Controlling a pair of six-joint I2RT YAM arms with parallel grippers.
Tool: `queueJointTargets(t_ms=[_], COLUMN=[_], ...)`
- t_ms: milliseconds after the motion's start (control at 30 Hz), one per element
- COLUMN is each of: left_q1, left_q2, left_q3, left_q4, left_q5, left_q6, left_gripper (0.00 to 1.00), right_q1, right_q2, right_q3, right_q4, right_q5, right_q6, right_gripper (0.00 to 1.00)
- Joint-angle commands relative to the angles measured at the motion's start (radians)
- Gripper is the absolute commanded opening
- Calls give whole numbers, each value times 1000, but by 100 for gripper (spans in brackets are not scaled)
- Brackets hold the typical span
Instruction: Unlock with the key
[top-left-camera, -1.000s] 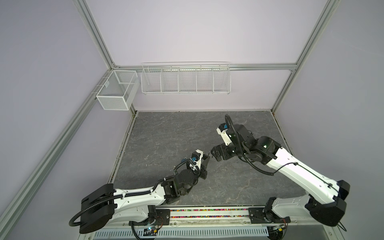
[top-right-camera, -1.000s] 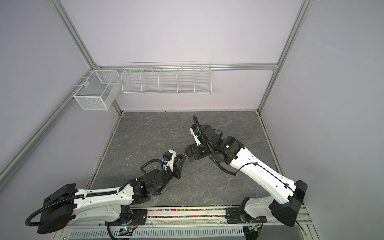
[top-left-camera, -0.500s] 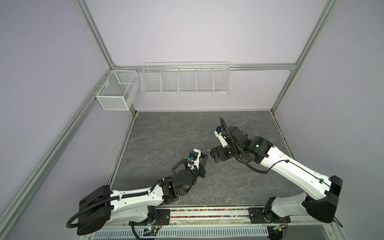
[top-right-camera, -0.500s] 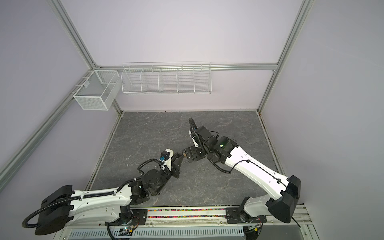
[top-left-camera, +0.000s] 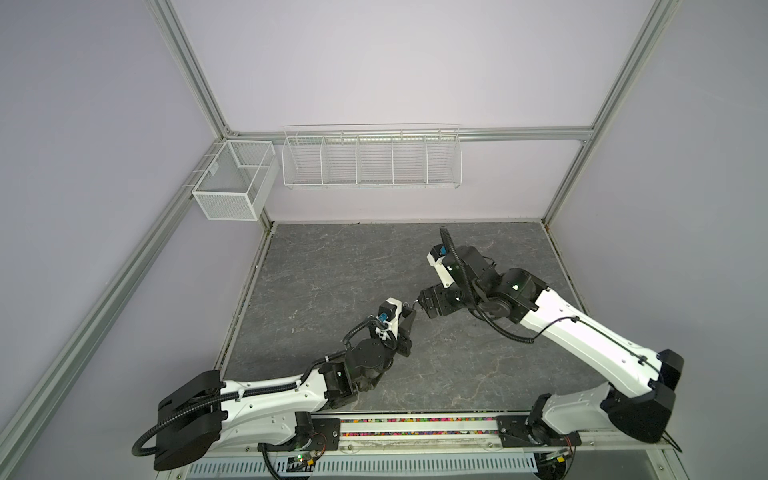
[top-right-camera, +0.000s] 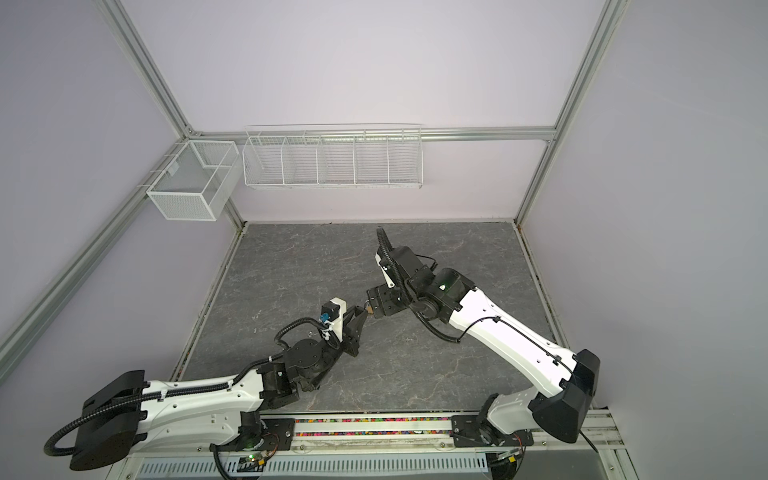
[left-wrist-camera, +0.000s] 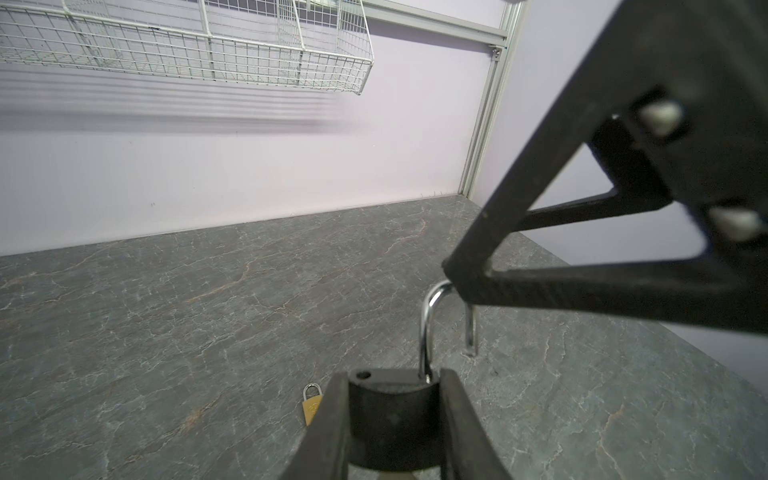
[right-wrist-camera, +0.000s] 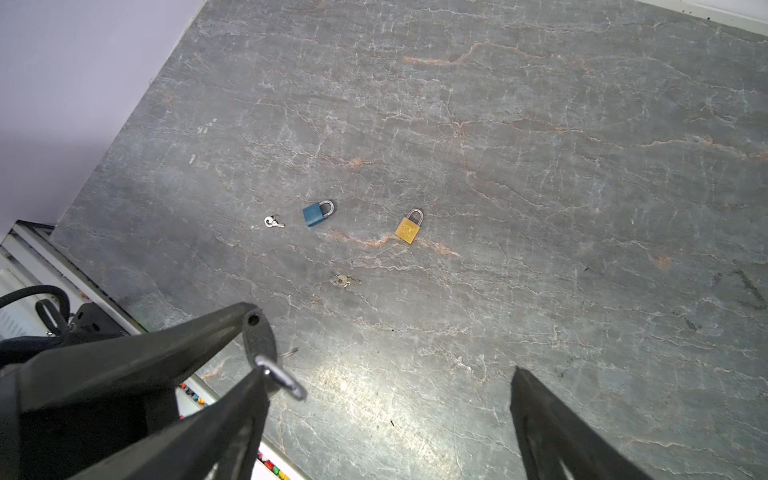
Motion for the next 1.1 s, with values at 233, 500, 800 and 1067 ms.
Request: queueJointTargets(t_ms=[233, 500, 800, 1067], left_q1=[4, 4, 4, 4], left_q2=[-20, -9, -1, 2], left_q3=[16, 28, 36, 33], left_q4=[32, 38, 52, 60], left_q5=[15, 49, 43, 34], left_q6=[14, 41, 53, 51], left_gripper=[0, 0, 0, 0], right_q1=[-21, -38, -41, -48], right_q2=[-32, 81, 148, 116], right_q3=[46, 136, 194, 180], right_q4=[-9, -79, -178, -204], right_q5=[0, -58, -27, -8], right_q6=[-36, -68, -103, -103], right_gripper=[89, 88, 89, 89])
